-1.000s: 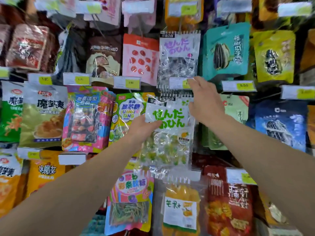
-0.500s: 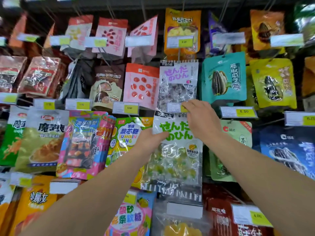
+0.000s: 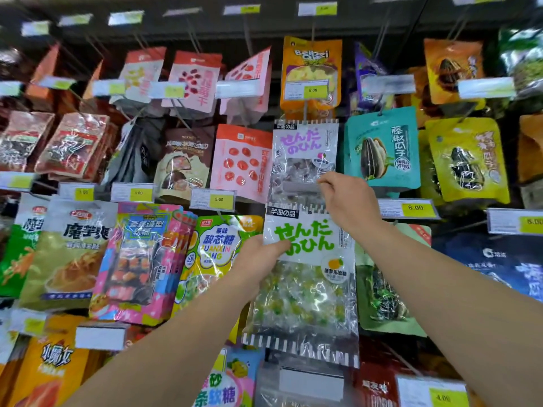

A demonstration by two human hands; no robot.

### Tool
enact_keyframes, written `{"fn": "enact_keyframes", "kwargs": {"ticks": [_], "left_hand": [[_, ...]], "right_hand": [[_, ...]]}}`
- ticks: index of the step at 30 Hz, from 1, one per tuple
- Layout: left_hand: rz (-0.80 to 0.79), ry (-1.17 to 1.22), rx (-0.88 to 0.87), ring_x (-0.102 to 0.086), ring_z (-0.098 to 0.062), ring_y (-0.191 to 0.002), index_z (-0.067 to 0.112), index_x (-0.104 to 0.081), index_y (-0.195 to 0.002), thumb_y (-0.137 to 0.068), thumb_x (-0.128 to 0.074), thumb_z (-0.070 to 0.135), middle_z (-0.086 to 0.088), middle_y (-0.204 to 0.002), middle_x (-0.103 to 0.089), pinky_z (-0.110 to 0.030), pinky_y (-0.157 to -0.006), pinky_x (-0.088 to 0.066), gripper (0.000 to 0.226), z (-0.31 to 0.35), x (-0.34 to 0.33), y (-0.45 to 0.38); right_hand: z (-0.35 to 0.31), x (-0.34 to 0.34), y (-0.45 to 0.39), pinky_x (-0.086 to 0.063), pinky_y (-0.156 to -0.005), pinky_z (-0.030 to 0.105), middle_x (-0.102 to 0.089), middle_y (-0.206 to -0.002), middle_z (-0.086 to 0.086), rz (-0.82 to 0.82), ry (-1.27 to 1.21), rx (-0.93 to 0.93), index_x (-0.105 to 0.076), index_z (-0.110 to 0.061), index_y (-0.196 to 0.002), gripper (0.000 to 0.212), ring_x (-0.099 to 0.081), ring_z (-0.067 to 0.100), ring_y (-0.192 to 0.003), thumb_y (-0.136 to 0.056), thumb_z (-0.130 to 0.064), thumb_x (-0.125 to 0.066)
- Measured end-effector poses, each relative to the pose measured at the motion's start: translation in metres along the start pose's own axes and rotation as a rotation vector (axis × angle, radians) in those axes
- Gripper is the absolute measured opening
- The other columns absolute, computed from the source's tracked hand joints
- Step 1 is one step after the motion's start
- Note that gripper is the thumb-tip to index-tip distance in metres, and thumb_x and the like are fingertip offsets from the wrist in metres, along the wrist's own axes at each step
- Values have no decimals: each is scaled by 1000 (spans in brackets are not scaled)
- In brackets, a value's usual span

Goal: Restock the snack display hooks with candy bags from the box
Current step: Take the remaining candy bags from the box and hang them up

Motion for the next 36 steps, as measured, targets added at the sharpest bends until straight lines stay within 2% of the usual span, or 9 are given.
{"fn": "enact_keyframes", "kwargs": {"ticks": [6,10,13,16,23,27,30,33,36], "left_hand": [[90,-2,43,-69,-36,-98,16,-69,-85,-84,-71,18,-11,-95,-74,-51,-89,-55,3,0,3,-7],[96,-9,60,-69,-35,-97,17,-65,-80,-83,-72,20,-11,-93,-73,-50,-89,-56,8,2,4,-10],[61,-4,87,-69,-31,-93,18,-63,-82,-83,-72,21,-9,-94,-72,-45,-90,-56,10,4,0,-13],[29,-7,111,-68,-25,-84,17,-62,-83,-87,-71,20,-6,-90,-70,-34,-78,-55,10,5,-5,-14],[43,-59,165,-71,-30,-91,13,-67,-100,-83,-73,26,-9,-97,-73,-42,-85,-58,23,-10,-2,-26],[40,-130,145,-69,-29,-84,13,-68,-96,-75,-74,40,-8,-90,-73,-46,-81,-58,35,-19,-5,-32],[107,-347,88,-57,-26,-65,6,-60,-93,-81,-67,51,-9,-74,-59,-29,-53,-42,47,-22,-1,-28],[141,-652,-22,-57,-31,-79,4,-57,-89,-85,-60,58,-10,-76,-57,-32,-60,-38,53,-21,2,-25],[181,-749,-72,-57,-29,-89,8,-54,-100,-83,-63,57,-7,-90,-60,-33,-68,-41,53,-20,7,-20]], "right_hand": [[2,-2,-5,-50,-63,36,-67,-81,1,-19,0,-16,-67,-20,-92,25,-60,24,-74,-102,-26,-44],[2,-3,-6,-50,-64,34,-68,-83,0,-24,-12,-30,-67,-21,-94,25,-60,23,-75,-102,-28,-45],[3,-4,-6,-51,-65,35,-69,-84,1,-25,-28,-38,-68,-20,-95,24,-61,23,-75,-101,-28,-46],[2,-4,-4,-51,-65,36,-69,-84,3,-14,-30,-30,-68,-18,-95,25,-61,24,-75,-101,-27,-46],[-1,-2,2,-54,-69,37,-71,-87,0,-5,-85,-18,-70,-22,-97,20,-63,21,-76,-99,-26,-50],[-3,-3,21,-50,-79,35,-67,-111,0,-45,-8,18,-67,-20,-112,22,-59,23,-100,-96,-21,-52],[-1,-11,47,-41,-100,37,-42,-147,-3,-122,86,32,-52,-20,-136,41,-39,22,-129,-94,-17,-52],[-1,-21,77,-40,-107,40,-27,-154,-4,-177,100,0,-42,-20,-143,53,-32,22,-134,-91,-17,-54],[-3,-32,103,-40,-108,41,-21,-157,-4,-267,120,-13,-36,-22,-146,58,-30,22,-136,-91,-19,-53]]}}
Point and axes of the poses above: each hand's wrist, its own y-axis away from the middle knuckle, its own x-axis out of the back of the hand, z = x × y, the point moved 4 cm from there along -y, towards the middle knuckle
